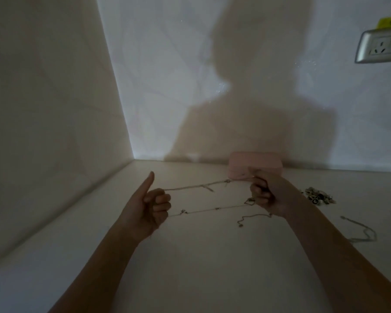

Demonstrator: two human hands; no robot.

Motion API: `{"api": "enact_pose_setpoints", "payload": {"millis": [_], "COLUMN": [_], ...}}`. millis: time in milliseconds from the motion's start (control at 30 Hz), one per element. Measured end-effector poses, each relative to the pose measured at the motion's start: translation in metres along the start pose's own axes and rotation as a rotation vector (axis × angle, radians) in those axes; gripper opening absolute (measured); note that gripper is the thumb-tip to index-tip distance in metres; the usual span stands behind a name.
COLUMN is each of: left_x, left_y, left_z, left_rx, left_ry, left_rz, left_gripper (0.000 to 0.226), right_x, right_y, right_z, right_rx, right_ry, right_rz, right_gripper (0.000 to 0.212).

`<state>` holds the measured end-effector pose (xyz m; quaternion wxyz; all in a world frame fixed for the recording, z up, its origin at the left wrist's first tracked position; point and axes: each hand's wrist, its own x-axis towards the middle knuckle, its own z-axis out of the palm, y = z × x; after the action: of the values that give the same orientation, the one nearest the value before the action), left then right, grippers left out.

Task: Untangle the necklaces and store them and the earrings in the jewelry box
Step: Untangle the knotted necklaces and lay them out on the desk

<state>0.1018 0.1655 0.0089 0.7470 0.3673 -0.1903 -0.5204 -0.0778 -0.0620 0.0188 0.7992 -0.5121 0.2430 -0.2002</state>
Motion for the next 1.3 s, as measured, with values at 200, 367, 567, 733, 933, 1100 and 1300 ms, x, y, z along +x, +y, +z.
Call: {"api": "enact_pose_setpoints", "payload": {"millis": [200, 367, 567, 733, 933, 1100, 1300], "left_x": [0.012, 0.010, 0.009, 0.002, 0.001, 0.000, -0.001], "left_y": [0.004, 0.002, -0.002, 0.007, 0.012, 0.020, 0.019], "left_z": [-0.022, -0.016, -0.018, -0.030, -0.042, -0.059, -0.067], "left_rx": [-0.248, -0.064, 0.352, 0.747, 1.013, 0.953, 1.221], "left_ry": [0.215, 0.317, 0.578, 0.724, 0.922, 1.029, 1.133], "left_rz": [0.216, 0.094, 0.167, 0.171, 0.241, 0.371, 0.398], "left_gripper": [0.059, 0.011, 0.032, 0.036, 0.035, 0.034, 0.032], "right_x": [-0.008, -0.009, -0.007, -0.010, -0.013, -0.009, -0.011], "right_y": [-0.004, 0.002, -0.002, -0.008, -0.016, -0.010, -0.011], "right_z": [0.004, 0.009, 0.006, 0.002, -0.011, -0.012, -0.007], "right_rx": [0.175, -0.006, -0.082, -0.190, -0.462, -0.898, -0.906], "right_ry": [-0.299, -0.296, -0.146, -0.066, 0.005, 0.210, 0.226], "right_rz": [0.134, 0.171, 0.087, -0.035, -0.056, -0.135, -0.366], "right_gripper": [0.020, 0.026, 0.023, 0.030, 0.028, 0.013, 0.016]}}
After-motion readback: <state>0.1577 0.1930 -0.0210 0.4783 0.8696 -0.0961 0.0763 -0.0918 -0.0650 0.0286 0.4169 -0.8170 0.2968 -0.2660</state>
